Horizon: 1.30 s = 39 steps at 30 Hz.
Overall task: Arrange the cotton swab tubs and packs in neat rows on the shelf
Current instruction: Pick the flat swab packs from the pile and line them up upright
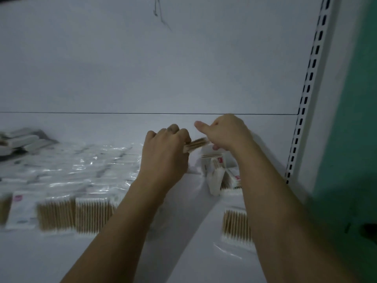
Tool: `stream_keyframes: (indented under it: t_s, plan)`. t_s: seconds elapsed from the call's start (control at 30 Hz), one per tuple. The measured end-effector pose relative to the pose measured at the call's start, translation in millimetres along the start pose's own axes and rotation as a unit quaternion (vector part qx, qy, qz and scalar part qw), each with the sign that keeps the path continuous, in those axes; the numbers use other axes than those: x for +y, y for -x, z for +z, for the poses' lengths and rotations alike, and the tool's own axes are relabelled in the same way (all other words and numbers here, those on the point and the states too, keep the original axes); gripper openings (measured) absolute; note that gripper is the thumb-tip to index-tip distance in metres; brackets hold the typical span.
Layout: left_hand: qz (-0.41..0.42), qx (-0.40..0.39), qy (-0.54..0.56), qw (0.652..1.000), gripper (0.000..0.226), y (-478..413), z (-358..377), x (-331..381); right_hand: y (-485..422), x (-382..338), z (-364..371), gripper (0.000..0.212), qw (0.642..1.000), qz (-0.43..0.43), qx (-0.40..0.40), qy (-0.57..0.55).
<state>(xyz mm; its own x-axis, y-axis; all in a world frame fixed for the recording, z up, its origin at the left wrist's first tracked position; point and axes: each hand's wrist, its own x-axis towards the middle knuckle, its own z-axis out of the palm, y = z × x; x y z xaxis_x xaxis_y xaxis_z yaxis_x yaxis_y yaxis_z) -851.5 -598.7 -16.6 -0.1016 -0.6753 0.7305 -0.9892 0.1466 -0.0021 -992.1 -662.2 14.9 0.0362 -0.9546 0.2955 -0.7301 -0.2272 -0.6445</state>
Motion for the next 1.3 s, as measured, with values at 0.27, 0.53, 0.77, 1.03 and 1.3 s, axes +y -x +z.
stream_keyframes:
  t_s: [0.27, 0.53, 0.77, 1.03, 1.3]
  plan:
    - [0.038, -0.080, 0.034, 0.995, 0.042, -3, -13, -11, 7, -3, 3, 0.014, 0.973, 0.007, -0.071, -0.219]
    - [-0.068, -0.260, 0.023, 0.963, 0.048, 3, -34, -51, -4, -1, 28, 0.032, 0.998, -0.059, -0.013, -0.003]
    - [-0.080, -0.312, 0.024, 0.946, 0.058, 5, -27, -57, 2, -12, 40, 0.027, 0.997, -0.057, -0.032, 0.037]
    - [-0.159, -0.118, -0.006, 0.980, 0.046, 3, -13, -48, 8, -30, 12, 0.052, 0.951, 0.010, -0.027, -0.307]
    - [-0.187, 0.019, 0.160, 0.969, 0.040, 0, -20, -35, 8, -52, 14, 0.024, 0.908, 0.008, -0.041, -0.418]
